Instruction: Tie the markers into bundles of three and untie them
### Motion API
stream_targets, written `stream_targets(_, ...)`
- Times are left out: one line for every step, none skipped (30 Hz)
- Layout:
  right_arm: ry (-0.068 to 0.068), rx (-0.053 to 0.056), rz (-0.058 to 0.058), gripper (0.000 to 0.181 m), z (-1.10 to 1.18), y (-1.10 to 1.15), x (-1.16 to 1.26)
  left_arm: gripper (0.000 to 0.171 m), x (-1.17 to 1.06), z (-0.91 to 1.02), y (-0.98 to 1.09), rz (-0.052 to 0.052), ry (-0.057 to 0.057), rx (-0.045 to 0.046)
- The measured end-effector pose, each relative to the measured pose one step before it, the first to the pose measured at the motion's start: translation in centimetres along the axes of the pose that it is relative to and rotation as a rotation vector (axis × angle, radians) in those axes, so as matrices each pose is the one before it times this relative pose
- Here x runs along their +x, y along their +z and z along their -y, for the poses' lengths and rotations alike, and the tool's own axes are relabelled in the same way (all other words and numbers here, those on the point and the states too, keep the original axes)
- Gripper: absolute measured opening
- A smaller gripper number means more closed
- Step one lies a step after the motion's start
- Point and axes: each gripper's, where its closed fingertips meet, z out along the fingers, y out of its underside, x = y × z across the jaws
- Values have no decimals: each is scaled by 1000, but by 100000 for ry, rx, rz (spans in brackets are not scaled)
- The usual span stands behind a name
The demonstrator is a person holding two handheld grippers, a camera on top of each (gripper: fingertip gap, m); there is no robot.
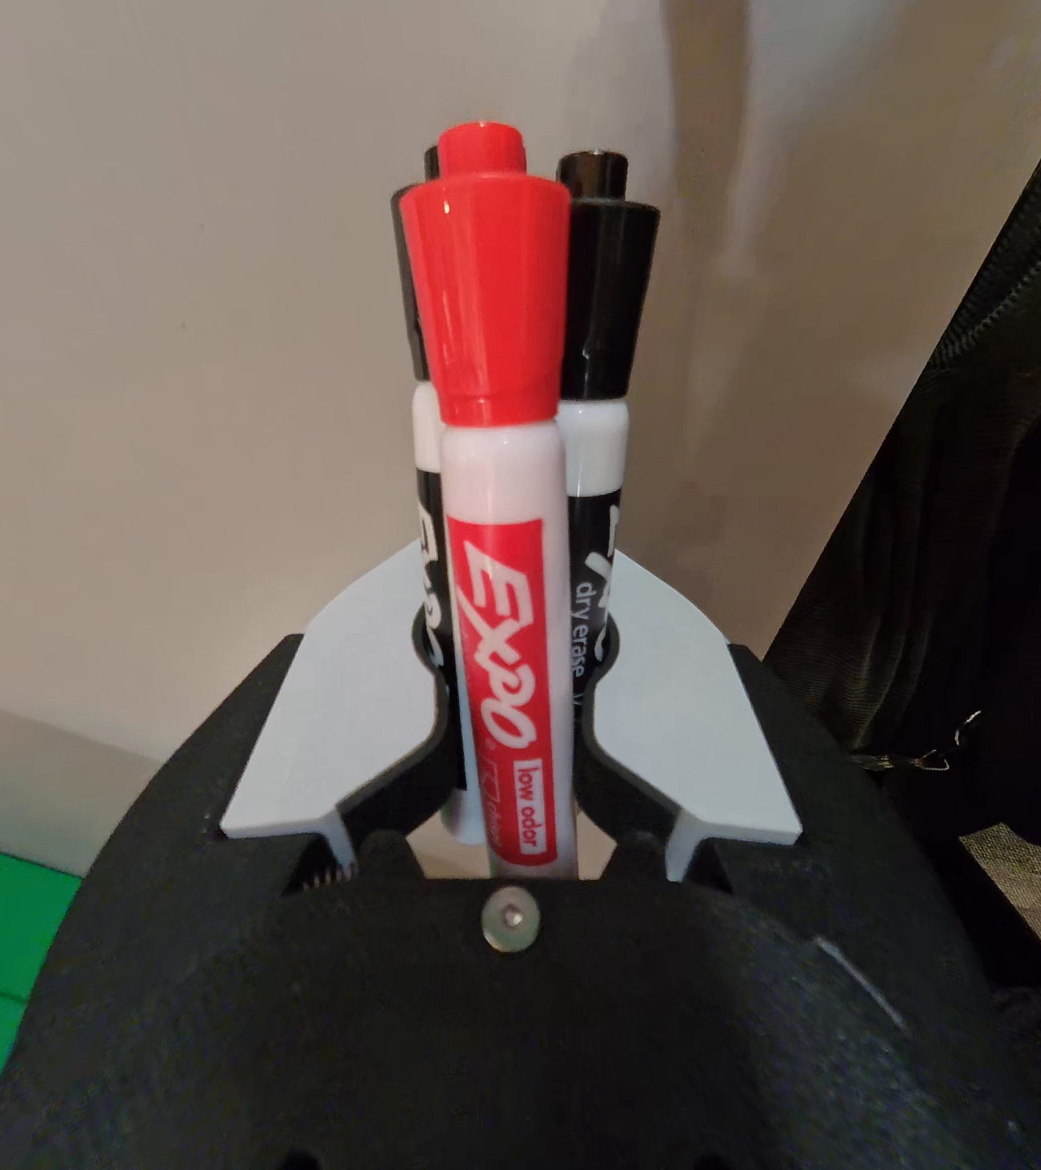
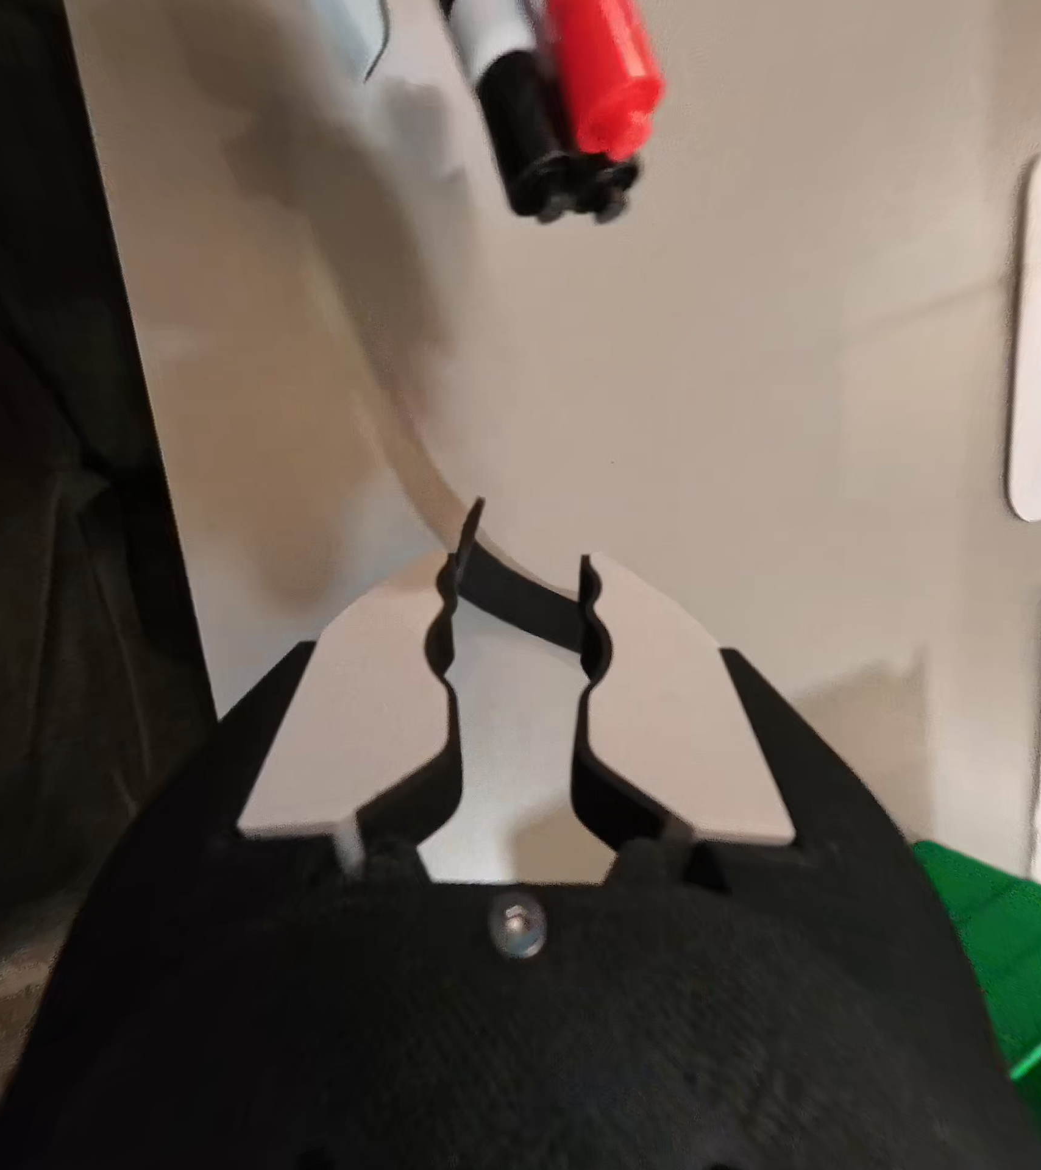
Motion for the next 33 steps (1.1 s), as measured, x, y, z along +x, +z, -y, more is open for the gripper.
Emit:
stream_targets(5708,4625,-2593,38,-181,-642,508,43,9,-1,2,-33,-3,61)
stream_targets(6715,5347,-2493,42,-189,-587,509,43,1,12,-4,-46,62,77)
stream_targets(7306,5833,-2239,44,-179,-497,500,43,4,8,13,-45,-30,11)
stream_targets(7639,4939,-3224,43,-256,-326,712,43,3,-6,27,-49,4,-65)
stream_targets(6756,3244,-1438,43,-359,-167,471,43,8,2,37,-83,76,-92)
stream_targets(5160,1564,806,43,-432,-63,110,43,27,-13,38,-96,-32,-224)
stream_targets(4045,87,-92,41,-438,-16,203,43,1,-22,31,142,23,-325)
stream_targets(3026,-1210,-1557,41,-460,49,368,43,3,-24,-1,270,112,-311)
stream_targets(2621,-2852,-3680,41,-602,134,644,43,19,-8,-25,181,32,-232)
stream_targets(2737,-4032,-5047,43,-732,246,869,43,-2,34,-55,174,-3,8)
stream_targets(3017,-3749,-2563,47,-706,375,515,43,11,64,-60,129,59,248)
stream_targets(4784,-2803,388,51,-617,474,123,43,25,49,-52,4,34,250)
stream_targets(7342,-2021,1988,52,-543,500,-34,43,26,2,-22,-49,20,-9)
stream_targets(8751,-1161,4397,56,-442,439,-270,43,6,-35,2,122,23,-232)
stream_targets(9174,-782,5652,57,-362,311,-376,43,0,-65,13,86,-14,-306)
stream_targets(8628,-415,4673,57,-276,180,-150,43,-12,-42,1,121,15,-227)
stream_targets(6759,404,3665,57,-119,39,24,43,-25,-22,-7,139,25,-66)
stream_targets(4978,977,2444,54,-33,-50,176,43,-28,7,-23,13,-43,107)
stream_targets(3749,983,1765,49,-10,-48,258,43,-9,29,-15,-102,-30,176)
stream_targets(2517,709,3092,43,-11,-39,43,43,-14,23,-10,-20,28,114)
stream_targets(1577,636,5794,22,26,-62,-424,43,4,7,-9,12,44,10)
stream_targets(1621,1063,7290,3,142,-77,-750,43,7,0,-2,-2,31,-28)
stream_targets(1590,2130,5828,3,321,-65,-720,43,-3,-13,7,44,24,-13)
stream_targets(-96,2103,3824,2,375,-82,-607,43,-6,-10,-3,11,-64,-44)
stream_targets(-1647,1601,-542,2,358,-113,-158,43,-4,-14,-14,41,-91,-21)
stream_targets(-3930,1655,-4957,2,437,-235,303,43,-23,-19,-13,51,-99,0)
stream_targets(-6620,2477,-8022,2,640,-414,573,43,-17,-15,-12,70,-90,1)
stream_targets(-8379,4230,-10275,2,953,-634,777,43,-13,-6,-20,59,-13,28)
stream_targets(-9088,6619,-12061,2,1333,-849,976,43,-4,6,-16,32,33,82)
stream_targets(-9777,8729,-12825,2,1627,-1026,1084,43,-1,18,7,-24,4,68)
stream_targets(-10772,9034,-10556,2,1658,-985,794,43,28,7,18,-114,27,-52)
stream_targets(-9982,6072,-8199,2,1236,-716,546,43,5,2,35,20,72,-123)
stream_targets(-7957,1177,-6625,2,466,-341,341,43,17,1,34,-60,49,-134)
